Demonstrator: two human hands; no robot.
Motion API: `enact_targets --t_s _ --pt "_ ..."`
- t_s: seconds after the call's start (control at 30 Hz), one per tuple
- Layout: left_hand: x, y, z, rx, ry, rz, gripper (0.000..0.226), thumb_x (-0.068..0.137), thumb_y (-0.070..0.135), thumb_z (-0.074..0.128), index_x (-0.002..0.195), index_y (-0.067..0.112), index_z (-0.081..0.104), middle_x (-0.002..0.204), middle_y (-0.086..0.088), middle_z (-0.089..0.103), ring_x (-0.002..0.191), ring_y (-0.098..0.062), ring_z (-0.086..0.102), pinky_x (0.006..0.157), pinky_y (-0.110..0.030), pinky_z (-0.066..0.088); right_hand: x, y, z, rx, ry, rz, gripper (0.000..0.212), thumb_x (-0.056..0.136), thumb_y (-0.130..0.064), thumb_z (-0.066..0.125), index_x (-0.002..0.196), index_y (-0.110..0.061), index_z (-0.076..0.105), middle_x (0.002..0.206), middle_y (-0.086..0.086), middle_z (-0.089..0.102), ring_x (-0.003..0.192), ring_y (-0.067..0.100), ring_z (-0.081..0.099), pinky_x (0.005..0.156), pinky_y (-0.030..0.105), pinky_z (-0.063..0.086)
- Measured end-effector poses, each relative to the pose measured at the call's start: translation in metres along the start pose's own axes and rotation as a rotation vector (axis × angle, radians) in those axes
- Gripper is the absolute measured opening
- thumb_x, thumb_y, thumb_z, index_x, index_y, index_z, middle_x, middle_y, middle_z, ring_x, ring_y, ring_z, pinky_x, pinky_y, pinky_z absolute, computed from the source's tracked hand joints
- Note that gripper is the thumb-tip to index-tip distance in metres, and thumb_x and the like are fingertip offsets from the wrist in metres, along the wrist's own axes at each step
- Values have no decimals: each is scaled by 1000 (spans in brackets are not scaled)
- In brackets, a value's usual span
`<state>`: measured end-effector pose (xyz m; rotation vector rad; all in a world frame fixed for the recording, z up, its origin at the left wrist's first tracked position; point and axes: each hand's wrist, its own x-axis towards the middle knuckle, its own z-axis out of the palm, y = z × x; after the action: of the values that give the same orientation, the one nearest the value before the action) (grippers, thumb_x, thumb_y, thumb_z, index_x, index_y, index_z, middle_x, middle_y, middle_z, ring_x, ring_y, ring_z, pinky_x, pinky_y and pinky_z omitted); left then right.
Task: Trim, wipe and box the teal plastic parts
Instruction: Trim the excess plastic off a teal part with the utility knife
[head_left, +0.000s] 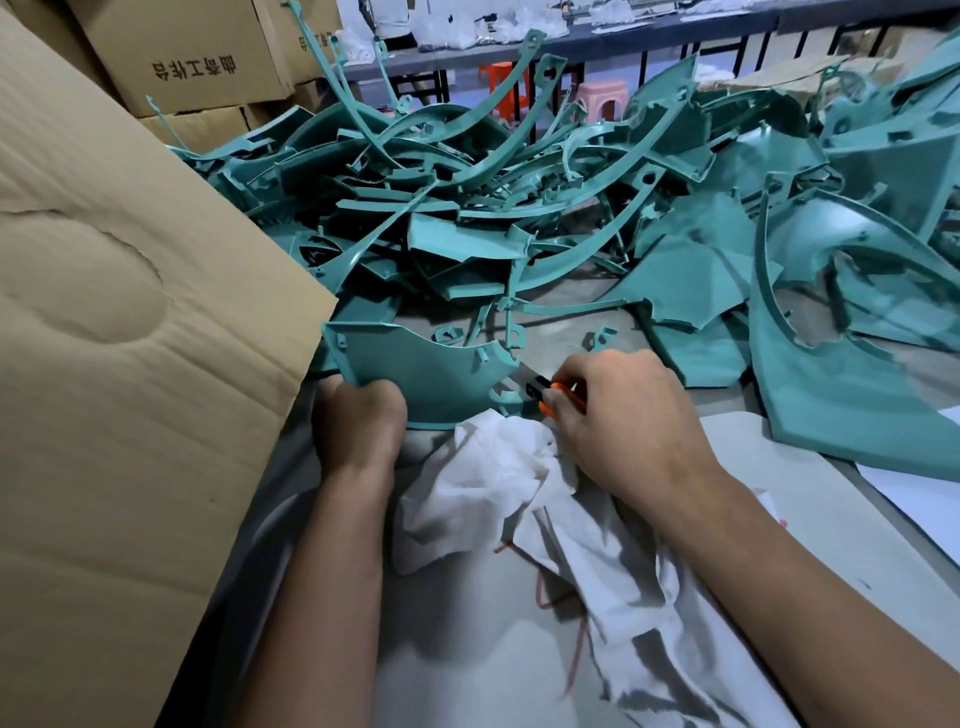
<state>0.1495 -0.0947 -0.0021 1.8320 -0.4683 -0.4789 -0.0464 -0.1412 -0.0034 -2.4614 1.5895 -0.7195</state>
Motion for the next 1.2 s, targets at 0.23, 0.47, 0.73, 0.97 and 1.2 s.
enact_targets --t_s 0.23,0.47,0.73,0.97,1.2 --pt "1 0 1 4 -4 -4 44 71 -5 53 112 3 65 111 -15 72 107 -41 64 93 -52 57 2 -3 5 90 -59 46 18 96 -41 66 96 -27 76 72 -3 70 66 22 62 54 27 37" --pt "0 1 1 -12 -3 -22 50 73 -8 51 120 3 64 117 -14 71 110 -38 64 96 -49 57 5 9 3 24 -76 114 20 96 -39 66 92 -22 75 73 2 69 70 28 63 63 32 49" --pt "1 2 1 -1 -12 -26 49 71 -6 51 117 3 65 117 -14 71 111 -39 63 96 -51 56 5 -1 4 59 -50 -4 18 96 -41 64 99 -28 76 81 0 73 79 28 67 62 29 43" --pt "1 1 1 7 -21 -24 51 71 -6 51 119 3 64 117 -14 71 111 -39 63 96 -51 56 4 0 6 57 -75 51 17 96 -41 66 92 -27 73 76 -1 70 72 26 64 62 30 47" --pt "3 -2 2 4 -7 -17 53 72 -8 50 123 3 63 119 -15 70 112 -38 63 98 -51 55 5 8 -1 -109 -30 78 22 97 -39 63 87 -20 67 72 3 61 69 31 56 60 33 44"
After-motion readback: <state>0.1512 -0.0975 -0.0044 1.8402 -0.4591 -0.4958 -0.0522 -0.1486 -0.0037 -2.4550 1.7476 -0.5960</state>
